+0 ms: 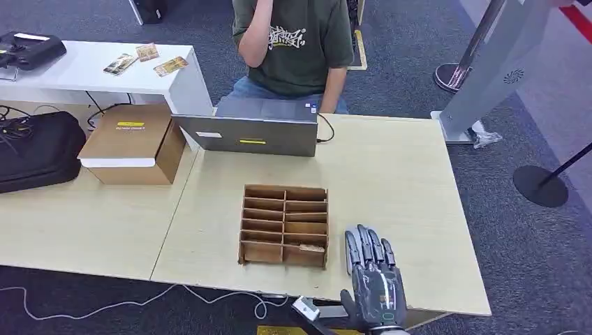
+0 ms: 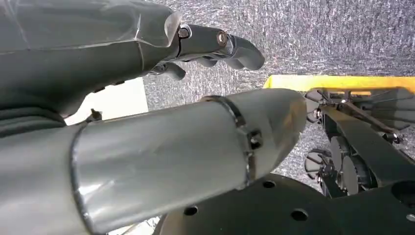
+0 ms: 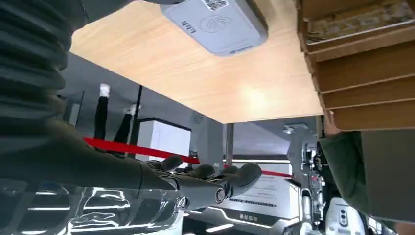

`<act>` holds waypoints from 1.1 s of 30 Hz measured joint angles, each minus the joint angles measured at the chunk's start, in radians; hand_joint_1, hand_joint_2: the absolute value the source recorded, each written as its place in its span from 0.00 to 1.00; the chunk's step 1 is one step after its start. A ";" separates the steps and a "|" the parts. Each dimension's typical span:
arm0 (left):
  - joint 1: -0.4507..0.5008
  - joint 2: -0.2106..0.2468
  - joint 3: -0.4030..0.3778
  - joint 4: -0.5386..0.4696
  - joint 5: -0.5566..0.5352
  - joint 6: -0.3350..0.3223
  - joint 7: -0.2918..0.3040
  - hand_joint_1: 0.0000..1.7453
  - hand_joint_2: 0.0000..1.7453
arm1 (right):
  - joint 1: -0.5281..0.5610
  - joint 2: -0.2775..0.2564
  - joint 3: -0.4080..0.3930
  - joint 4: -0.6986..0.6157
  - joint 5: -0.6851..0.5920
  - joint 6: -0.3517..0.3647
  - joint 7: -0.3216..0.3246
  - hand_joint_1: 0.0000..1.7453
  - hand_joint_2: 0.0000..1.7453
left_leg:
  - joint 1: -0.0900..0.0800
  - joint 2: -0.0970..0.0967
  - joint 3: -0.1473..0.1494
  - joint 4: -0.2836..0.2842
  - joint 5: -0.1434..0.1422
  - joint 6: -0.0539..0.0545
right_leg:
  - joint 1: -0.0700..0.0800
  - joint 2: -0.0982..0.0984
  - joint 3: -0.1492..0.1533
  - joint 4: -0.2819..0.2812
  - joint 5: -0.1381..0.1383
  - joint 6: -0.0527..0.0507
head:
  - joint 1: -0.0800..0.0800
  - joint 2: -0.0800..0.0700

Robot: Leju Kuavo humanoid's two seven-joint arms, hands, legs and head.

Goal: Pass the card to the sensor for recognition and then transmit it.

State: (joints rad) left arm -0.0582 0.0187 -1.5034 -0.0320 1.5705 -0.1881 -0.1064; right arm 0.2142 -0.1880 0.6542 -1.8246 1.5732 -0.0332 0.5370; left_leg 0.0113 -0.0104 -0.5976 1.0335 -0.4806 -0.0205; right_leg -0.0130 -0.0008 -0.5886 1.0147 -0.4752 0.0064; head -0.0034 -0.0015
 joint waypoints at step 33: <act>-0.002 0.006 0.014 0.000 0.000 0.003 0.019 0.00 0.00 | -0.137 0.234 -0.090 0.339 -0.018 -0.122 -0.275 0.00 1.00 | 0.000 0.000 0.001 0.000 0.000 0.000 | 0.000 0.000 0.001 0.000 0.000 0.000 | 0.000 0.000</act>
State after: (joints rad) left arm -0.0600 0.0244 -1.4893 -0.0320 1.5705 -0.1850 -0.0870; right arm 0.0776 0.0462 0.5638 -1.4854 1.5553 -0.1549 0.2625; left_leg 0.0115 -0.0102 -0.5969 1.0335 -0.4804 -0.0207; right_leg -0.0129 -0.0005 -0.5878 1.0150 -0.4752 0.0063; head -0.0031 -0.0011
